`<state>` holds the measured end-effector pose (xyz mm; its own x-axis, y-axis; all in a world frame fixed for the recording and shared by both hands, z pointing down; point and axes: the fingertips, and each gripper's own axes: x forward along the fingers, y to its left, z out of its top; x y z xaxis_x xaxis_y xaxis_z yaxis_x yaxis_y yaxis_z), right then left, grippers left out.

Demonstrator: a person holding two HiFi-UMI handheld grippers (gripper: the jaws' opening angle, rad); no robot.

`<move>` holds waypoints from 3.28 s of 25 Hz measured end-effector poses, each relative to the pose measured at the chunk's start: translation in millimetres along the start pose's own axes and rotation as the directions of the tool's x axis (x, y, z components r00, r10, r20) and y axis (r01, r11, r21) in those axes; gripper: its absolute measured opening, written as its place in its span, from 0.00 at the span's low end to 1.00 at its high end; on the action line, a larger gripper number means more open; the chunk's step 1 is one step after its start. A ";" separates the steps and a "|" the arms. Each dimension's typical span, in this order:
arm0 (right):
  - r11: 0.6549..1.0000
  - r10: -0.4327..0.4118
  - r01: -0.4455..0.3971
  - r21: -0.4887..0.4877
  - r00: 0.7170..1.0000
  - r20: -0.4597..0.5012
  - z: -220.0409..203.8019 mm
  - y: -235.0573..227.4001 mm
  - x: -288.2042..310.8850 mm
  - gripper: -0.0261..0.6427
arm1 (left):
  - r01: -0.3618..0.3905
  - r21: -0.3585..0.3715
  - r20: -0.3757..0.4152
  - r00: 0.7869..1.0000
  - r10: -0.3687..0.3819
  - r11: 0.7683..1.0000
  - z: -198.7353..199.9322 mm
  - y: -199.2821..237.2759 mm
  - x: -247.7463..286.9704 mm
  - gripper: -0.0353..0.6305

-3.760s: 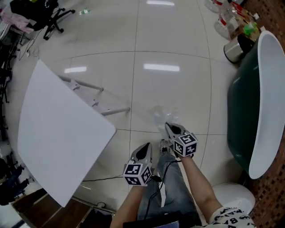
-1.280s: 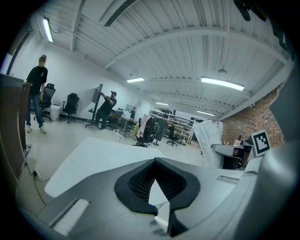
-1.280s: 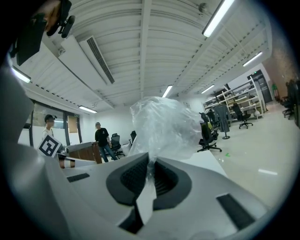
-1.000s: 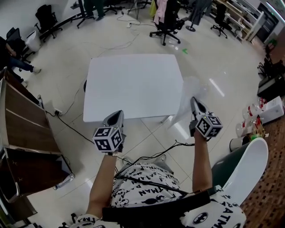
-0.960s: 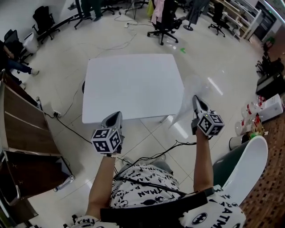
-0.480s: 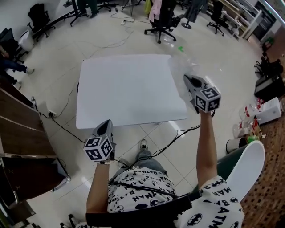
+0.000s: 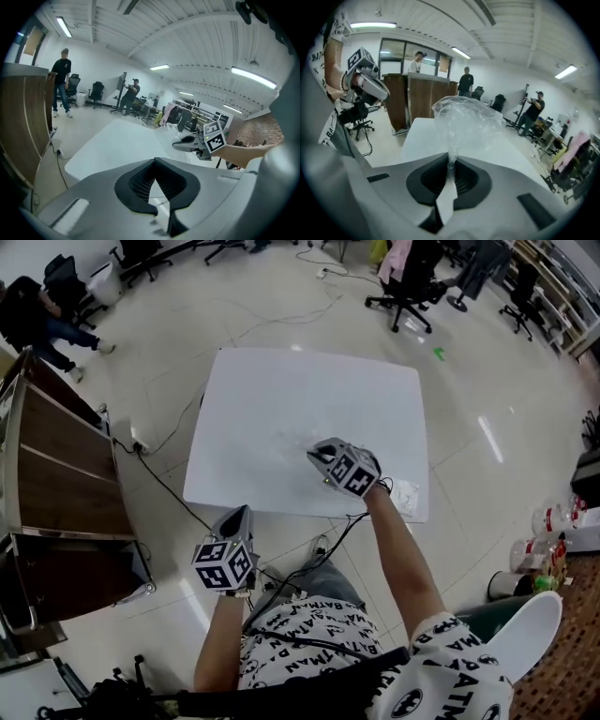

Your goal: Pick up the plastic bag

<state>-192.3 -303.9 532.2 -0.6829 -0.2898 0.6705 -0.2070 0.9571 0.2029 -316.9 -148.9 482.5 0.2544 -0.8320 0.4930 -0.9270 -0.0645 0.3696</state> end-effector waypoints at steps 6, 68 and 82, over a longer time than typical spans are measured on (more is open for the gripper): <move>0.990 0.134 -0.137 -0.023 0.986 -0.098 -0.9 49.6 94.9 0.06 | -0.070 -0.027 -0.042 0.997 0.068 0.997 -13.3 32.4 7.0 0.06; 0.694 -0.255 0.422 0.583 0.902 -0.350 -270.8 -6.5 -105.2 0.20 | 0.043 0.015 -0.389 0.921 -0.034 0.999 -56.8 120.0 166.4 0.06; 0.632 -0.390 0.457 0.626 0.885 -0.253 -225.4 -8.7 -134.5 0.20 | 0.027 0.003 -0.242 0.970 -0.025 1.000 -31.4 112.4 120.7 0.06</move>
<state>59.2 -273.2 601.1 -0.3463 -0.6298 0.6953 -0.8814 0.4722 -0.0113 -381.7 -239.3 608.4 0.3369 -0.6720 0.6595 -0.9208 -0.0887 0.3799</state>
